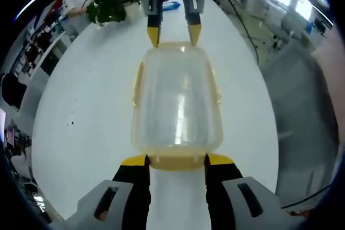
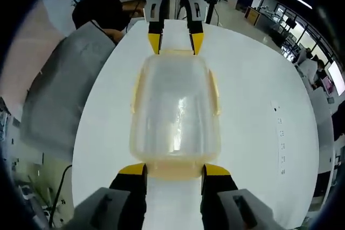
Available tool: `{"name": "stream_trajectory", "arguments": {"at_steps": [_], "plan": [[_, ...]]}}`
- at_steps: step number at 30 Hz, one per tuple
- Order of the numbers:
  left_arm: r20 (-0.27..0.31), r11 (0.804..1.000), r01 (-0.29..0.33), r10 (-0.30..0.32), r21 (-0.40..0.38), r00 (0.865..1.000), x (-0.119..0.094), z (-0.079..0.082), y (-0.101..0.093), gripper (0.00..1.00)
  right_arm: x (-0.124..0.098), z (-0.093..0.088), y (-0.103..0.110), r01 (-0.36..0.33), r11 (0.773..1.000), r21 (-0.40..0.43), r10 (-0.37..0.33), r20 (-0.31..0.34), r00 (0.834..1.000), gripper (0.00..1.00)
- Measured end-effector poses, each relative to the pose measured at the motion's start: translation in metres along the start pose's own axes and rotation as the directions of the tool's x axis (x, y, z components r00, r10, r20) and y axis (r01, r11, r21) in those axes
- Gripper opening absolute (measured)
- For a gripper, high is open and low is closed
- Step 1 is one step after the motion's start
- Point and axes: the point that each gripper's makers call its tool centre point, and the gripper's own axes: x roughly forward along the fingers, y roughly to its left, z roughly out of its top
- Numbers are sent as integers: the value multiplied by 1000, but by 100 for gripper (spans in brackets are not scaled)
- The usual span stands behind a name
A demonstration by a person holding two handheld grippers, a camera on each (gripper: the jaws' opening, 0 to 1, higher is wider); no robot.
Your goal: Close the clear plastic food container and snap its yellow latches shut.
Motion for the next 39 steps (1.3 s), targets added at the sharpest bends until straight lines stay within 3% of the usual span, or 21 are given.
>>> {"name": "stream_trajectory", "arguments": {"at_steps": [14, 39], "plan": [[10, 1000, 3, -3, -24, 1000, 10, 6, 1, 37, 1, -12, -4, -18, 1000, -14, 17, -24, 1000, 37], [8, 999, 19, -19, -38, 1000, 23, 4, 7, 37, 15, -23, -11, -47, 999, -7, 47, -31, 998, 37]]}}
